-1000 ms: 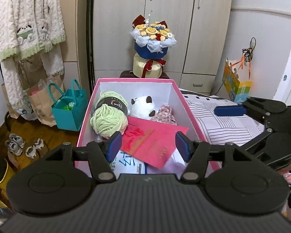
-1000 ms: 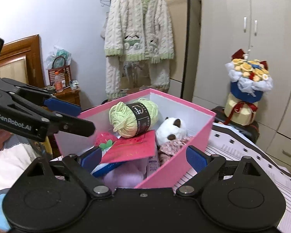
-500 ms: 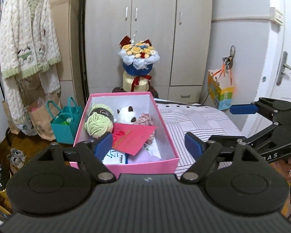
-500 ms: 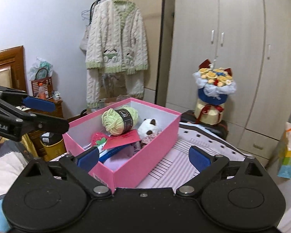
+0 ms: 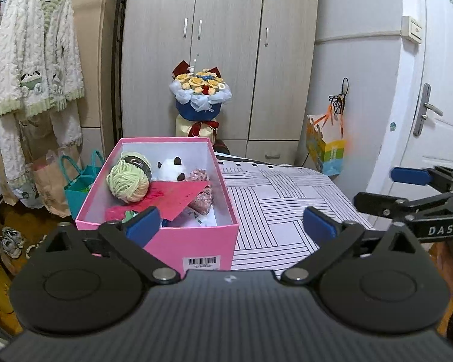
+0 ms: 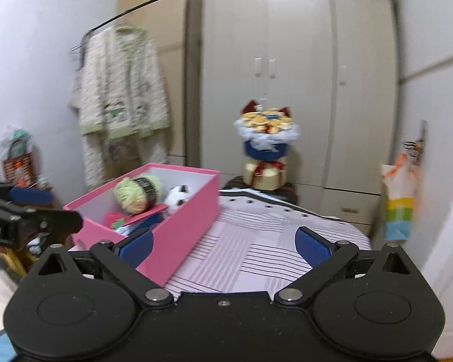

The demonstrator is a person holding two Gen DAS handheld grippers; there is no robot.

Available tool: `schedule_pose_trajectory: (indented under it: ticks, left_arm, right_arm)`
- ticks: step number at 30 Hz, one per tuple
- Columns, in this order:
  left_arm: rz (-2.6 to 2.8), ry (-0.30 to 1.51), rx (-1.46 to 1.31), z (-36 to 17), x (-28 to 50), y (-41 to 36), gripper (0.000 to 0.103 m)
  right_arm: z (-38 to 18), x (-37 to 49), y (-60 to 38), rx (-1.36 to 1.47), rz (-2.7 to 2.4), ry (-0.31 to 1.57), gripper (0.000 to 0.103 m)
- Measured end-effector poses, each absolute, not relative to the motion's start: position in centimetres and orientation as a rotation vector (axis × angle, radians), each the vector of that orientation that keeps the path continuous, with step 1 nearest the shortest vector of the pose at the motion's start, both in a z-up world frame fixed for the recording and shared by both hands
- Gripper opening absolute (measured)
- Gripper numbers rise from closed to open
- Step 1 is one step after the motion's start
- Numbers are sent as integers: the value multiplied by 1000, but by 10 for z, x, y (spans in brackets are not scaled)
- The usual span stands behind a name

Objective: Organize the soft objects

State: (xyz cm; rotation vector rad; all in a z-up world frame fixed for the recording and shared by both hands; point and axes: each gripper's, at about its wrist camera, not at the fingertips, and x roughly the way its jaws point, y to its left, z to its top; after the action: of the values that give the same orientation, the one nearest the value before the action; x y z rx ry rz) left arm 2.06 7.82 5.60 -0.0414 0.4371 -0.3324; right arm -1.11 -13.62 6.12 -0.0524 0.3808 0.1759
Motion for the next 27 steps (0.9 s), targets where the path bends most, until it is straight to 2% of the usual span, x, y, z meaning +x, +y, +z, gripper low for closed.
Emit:
schedule_pose_trajectory:
  ticks: [12, 27]
  left_arm:
    - [-177, 426, 5, 63, 24, 67, 103]
    - [-125, 435, 44, 41, 26, 57, 103]
  right_arm:
    - [62, -15, -138, -7, -12, 434, 103]
    - [52, -26, -144, 52, -114, 451, 103]
